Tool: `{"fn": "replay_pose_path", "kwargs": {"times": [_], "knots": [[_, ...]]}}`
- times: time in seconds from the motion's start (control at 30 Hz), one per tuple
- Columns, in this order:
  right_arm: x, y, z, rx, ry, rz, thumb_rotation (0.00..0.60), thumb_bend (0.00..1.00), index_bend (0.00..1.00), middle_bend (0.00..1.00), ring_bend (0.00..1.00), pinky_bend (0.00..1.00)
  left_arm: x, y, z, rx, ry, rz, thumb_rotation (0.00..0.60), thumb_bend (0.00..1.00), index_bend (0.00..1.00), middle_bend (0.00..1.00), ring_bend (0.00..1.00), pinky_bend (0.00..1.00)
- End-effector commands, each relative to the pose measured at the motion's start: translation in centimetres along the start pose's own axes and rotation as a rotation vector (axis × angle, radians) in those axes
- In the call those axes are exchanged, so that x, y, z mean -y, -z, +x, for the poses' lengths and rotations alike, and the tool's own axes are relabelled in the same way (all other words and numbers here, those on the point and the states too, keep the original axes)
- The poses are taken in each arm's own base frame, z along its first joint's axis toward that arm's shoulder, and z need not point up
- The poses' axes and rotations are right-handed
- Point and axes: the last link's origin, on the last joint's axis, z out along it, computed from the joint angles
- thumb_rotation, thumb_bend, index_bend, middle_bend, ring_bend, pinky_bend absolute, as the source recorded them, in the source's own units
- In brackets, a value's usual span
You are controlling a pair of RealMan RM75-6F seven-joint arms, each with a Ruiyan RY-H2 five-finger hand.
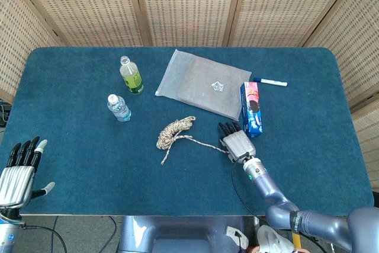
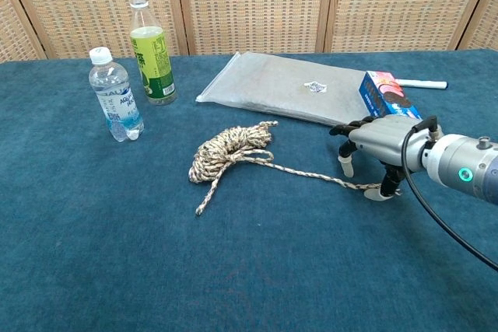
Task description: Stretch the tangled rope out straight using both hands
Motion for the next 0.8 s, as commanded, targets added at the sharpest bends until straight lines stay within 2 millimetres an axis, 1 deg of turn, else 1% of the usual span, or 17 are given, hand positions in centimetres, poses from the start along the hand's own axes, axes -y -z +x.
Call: {"fn": "replay_pose_path", "kwargs": {"times": [0.03,0.17,0.33,0.57,0.8], "knots": [[0.11,-0.01,-0.04,0.003,0.003,0.003,0.6,0.33,0.5,0.0,0.0,0.0,-0.02,-0.03,-0.03,0.0,-0.001,0.0,0.6,0.02,0.0,0.0,0.0,0.0],[0.26,-0.01,-0.14,0.01,-0.001,0.01,0.6,0.39,0.56,0.0,0.0,0.0,-0.01,-0.11,-0.11,0.002,-0.002,0.003,0.6,0.02,0.0,0.0,0.0,0.0],[0.38,-0.06,-0.3,0.007,-0.004,0.016,0.6,0.41,0.63,0.0,0.0,0.0,-0.04,-0.14,-0.21,0.006,-0.002,0.003,0.6,0.02,0.0,0.0,0.0,0.0],[0.44,0.06,-0.07,-0.033,-0.031,0.023,0.6,0.42,0.69,0.0,0.0,0.0,-0.08,-0.21,-0.3,0.009,-0.004,0.003,0.6,0.02,0.0,0.0,0.0,0.0],[0.19,0.2,0.34,-0.093,-0.052,0.031,0.6,0.42,0.7,0.0,0.0,0.0,-0.07,-0.23,-0.32,0.01,-0.007,0.003,0.6,0.02,0.0,0.0,0.0,0.0]]}}
